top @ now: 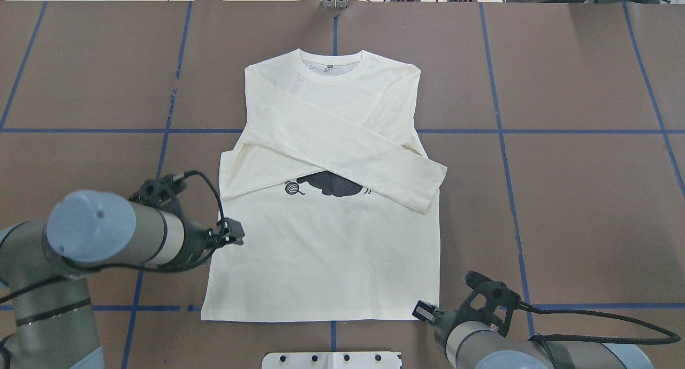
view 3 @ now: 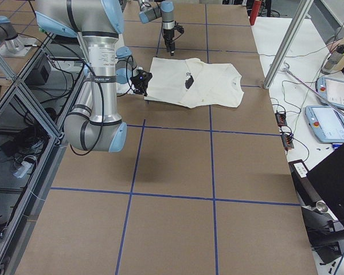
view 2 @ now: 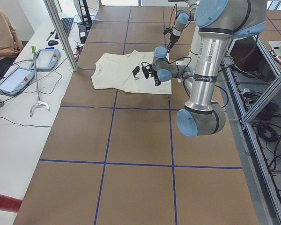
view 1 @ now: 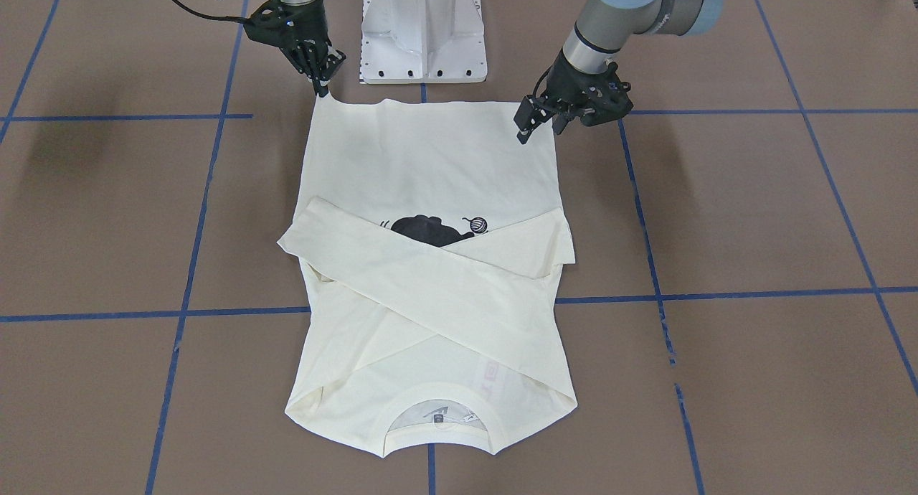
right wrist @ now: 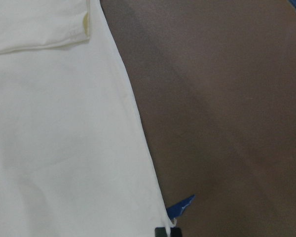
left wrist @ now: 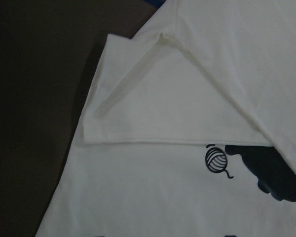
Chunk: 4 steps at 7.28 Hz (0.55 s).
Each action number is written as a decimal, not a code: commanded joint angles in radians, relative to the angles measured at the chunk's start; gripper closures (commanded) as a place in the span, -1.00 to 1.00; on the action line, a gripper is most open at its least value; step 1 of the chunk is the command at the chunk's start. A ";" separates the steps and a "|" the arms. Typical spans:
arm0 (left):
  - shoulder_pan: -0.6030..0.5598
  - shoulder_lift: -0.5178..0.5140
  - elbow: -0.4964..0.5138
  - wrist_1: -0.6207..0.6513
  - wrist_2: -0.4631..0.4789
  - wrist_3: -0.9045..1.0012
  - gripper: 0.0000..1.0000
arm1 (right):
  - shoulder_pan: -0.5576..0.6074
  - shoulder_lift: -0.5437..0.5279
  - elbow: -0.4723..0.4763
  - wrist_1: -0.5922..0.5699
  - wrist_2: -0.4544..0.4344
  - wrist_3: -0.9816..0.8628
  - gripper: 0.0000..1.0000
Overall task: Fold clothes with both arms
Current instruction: 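Release the sleeve, move the left gripper to the hem while the right reaches it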
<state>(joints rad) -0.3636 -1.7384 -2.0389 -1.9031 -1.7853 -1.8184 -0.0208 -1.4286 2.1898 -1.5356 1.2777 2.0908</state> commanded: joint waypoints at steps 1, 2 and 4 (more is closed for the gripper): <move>0.133 0.101 -0.035 0.025 0.089 -0.160 -0.67 | -0.002 -0.003 0.008 0.000 0.000 0.000 1.00; 0.209 0.103 -0.026 0.030 0.095 -0.218 -0.62 | -0.002 -0.004 0.007 0.000 -0.001 0.000 1.00; 0.226 0.099 -0.021 0.033 0.096 -0.223 -0.54 | -0.001 -0.006 0.008 -0.001 -0.001 0.000 1.00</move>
<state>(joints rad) -0.1551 -1.6392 -2.0630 -1.8725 -1.6921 -2.0291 -0.0226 -1.4328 2.1971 -1.5365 1.2765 2.0908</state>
